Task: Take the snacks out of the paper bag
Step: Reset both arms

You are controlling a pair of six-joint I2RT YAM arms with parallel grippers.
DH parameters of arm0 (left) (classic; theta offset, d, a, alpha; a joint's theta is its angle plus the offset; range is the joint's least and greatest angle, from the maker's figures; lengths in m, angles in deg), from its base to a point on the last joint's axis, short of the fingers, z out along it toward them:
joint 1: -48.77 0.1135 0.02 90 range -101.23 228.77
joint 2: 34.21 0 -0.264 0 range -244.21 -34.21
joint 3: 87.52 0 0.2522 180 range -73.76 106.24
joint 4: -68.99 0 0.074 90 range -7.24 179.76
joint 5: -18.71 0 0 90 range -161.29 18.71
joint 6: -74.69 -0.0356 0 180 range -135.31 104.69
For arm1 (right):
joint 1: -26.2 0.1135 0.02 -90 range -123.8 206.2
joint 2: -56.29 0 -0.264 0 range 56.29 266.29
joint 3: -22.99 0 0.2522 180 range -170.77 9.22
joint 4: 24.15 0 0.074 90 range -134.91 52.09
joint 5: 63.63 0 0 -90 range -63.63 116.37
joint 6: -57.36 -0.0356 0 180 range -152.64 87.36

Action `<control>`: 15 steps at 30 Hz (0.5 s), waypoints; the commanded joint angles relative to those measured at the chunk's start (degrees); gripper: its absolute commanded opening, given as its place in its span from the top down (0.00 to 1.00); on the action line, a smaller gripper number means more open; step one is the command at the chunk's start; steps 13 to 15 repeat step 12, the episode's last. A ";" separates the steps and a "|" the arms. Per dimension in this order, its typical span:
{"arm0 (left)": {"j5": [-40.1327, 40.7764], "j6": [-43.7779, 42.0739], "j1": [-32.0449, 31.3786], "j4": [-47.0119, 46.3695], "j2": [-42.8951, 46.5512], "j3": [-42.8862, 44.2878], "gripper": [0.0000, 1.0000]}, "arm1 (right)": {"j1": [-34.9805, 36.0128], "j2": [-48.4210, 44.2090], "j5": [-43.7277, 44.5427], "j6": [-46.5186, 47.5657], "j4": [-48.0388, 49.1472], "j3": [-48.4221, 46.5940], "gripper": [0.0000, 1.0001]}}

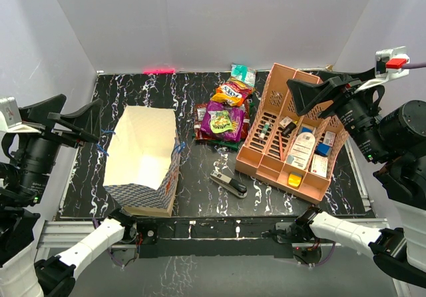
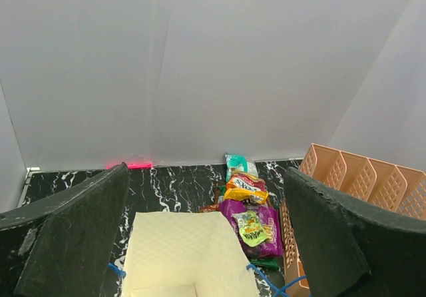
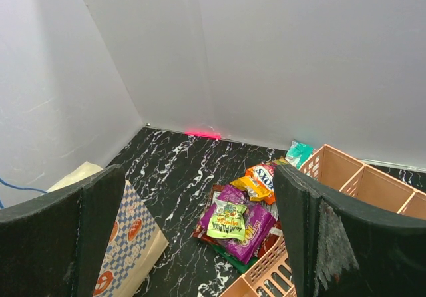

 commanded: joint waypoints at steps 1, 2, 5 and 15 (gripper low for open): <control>-0.32 0.51 -0.24 -1.62 -0.04 -0.35 0.02 | -0.11 -0.15 0.74 0.31 1.80 -0.06 0.02; -0.33 0.58 -0.24 -1.55 -0.04 -0.43 0.01 | -0.11 -0.06 0.79 0.22 1.62 -0.11 0.02; -0.41 0.73 -0.22 -1.43 0.04 -0.43 0.02 | -0.15 -0.16 1.18 0.17 1.64 -0.11 0.02; -0.13 0.81 -0.23 -1.62 0.36 -0.66 0.02 | -0.11 1.11 0.91 1.25 0.21 -0.97 0.02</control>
